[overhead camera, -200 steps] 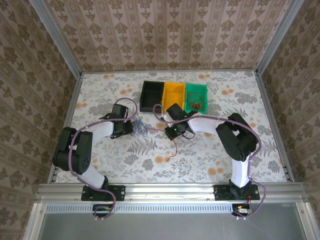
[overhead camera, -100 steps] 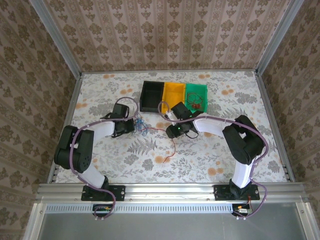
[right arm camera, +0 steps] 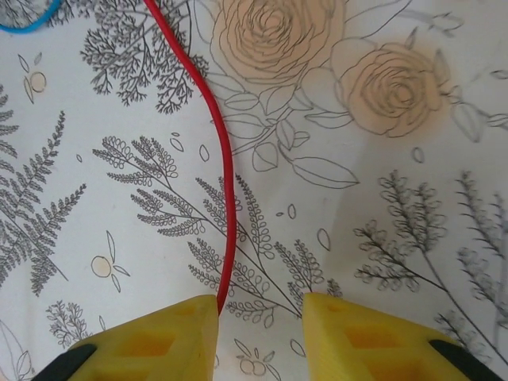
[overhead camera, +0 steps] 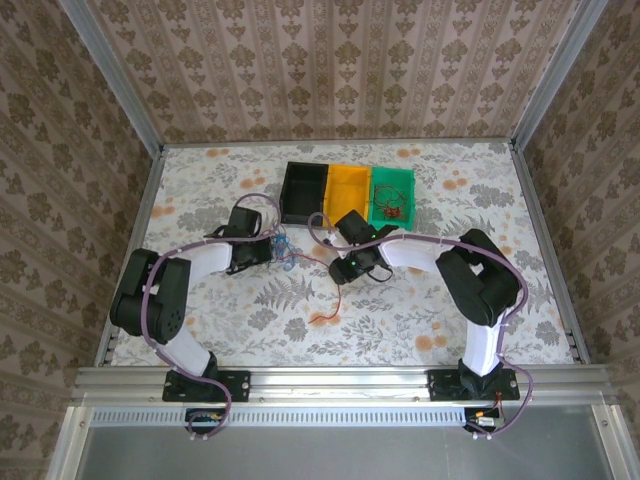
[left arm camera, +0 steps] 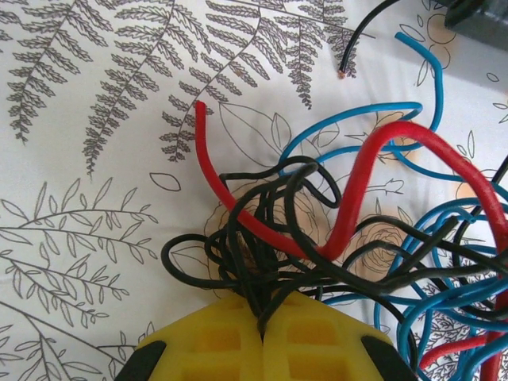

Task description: Untangle the cables

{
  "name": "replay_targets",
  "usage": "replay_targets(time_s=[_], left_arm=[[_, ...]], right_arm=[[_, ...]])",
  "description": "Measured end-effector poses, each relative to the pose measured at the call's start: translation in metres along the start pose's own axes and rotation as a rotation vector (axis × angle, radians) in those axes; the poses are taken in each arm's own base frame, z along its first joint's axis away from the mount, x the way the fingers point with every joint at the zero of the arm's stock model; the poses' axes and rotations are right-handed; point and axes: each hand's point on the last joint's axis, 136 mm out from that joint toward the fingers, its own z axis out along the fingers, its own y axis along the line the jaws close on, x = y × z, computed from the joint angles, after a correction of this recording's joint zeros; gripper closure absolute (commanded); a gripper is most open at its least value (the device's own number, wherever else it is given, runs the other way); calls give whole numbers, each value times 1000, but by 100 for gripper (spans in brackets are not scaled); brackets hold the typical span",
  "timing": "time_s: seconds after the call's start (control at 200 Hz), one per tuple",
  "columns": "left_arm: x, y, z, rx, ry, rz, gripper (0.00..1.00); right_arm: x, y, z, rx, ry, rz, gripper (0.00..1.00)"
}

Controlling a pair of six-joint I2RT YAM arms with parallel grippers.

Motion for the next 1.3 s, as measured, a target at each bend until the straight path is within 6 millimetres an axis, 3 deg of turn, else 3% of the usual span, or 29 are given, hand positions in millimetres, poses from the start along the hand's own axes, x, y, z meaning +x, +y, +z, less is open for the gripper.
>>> replay_targets(time_s=[0.23, 0.445, 0.52, 0.65, 0.895, 1.085, 1.3], left_arm=[[1, -6, 1, 9, 1, 12, 100], [1, -7, 1, 11, 0, 15, 100], [1, -8, 1, 12, -1, 17, 100], [1, -8, 2, 14, -2, 18, 100], [0, -6, 2, -2, -8, -7, 100], [-1, -1, 1, -27, -13, -48, 100], [-4, 12, 0, -84, -24, -112, 100]], right_arm=[[-19, 8, -18, -22, -83, -22, 65], [-6, 13, 1, -50, -7, -21, 67], [1, 10, 12, -43, 32, -18, 71], [-1, 8, 13, -35, 34, -18, 88], [0, -3, 9, 30, 0, 3, 98], [8, -49, -14, 204, -75, 111, 100], [21, -136, -71, 406, -237, 454, 100]])
